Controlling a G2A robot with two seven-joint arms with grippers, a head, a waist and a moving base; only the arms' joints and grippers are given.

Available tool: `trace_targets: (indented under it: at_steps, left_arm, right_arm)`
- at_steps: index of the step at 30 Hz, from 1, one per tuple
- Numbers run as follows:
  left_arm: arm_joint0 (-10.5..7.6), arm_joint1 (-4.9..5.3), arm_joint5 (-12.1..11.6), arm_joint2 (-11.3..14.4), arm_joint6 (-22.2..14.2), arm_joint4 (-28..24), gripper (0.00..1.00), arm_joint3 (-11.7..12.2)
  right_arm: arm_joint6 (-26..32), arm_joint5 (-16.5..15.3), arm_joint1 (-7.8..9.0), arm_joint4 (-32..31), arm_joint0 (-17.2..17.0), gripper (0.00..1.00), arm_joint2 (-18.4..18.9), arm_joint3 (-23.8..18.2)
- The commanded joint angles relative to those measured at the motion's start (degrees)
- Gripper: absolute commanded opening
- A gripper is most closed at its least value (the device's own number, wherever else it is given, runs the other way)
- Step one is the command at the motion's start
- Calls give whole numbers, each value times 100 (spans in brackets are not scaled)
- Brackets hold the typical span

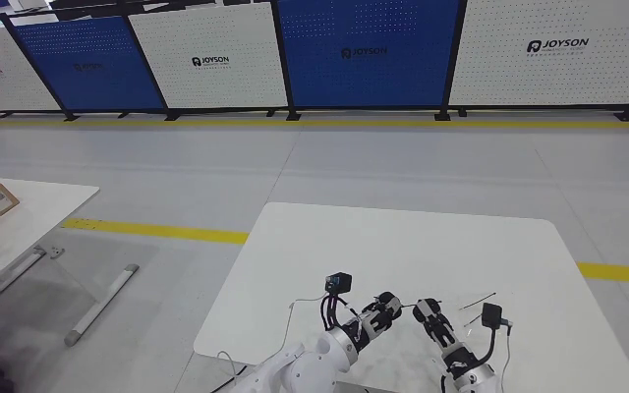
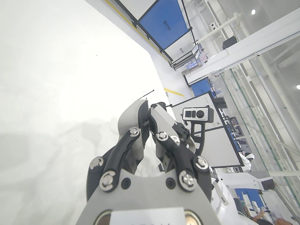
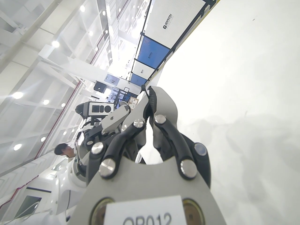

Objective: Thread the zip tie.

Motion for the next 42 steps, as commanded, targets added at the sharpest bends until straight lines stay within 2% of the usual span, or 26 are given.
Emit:
trace_targets:
  at_steps: [1, 7, 19, 20, 22, 26, 31, 36, 42]
  left_arm:
    - [3, -3, -7, -2, 10, 4, 0, 1]
    - [44, -5, -52, -33, 52, 5, 0, -16]
    - [86, -11, 5, -76, 53, 33, 0, -40]
    - [90, -12, 23, -78, 50, 38, 10, -44]
    - [94, -13, 53, -80, 50, 58, 23, -59]
    - [100, -15, 85, -74, 34, 98, 30, -73]
    - [94, -20, 111, -59, 6, 159, 24, -70]
    - [95, -26, 172, -21, 13, 290, 9, -82]
    - [13, -48, 369, 81, -111, 422, 7, -69]
  right_arm:
    - [5, -1, -11, -6, -4, 0, 12, 8]
    - [14, -21, -49, -24, -9, 0, 40, 33]
    - [-46, -57, -116, -149, -49, 0, 109, 25]
    - [-67, -60, -120, -176, -58, 0, 119, 18]
    - [-83, -61, -129, -211, -78, 0, 130, 2]
    - [-5, -39, -144, -241, -97, 0, 151, -12]
    - [-4, 6, -173, -320, -99, 0, 154, -2]
    - [3, 7, -199, -369, -106, 0, 162, -10]
    - [24, 7, -224, -437, -139, 0, 191, -48]
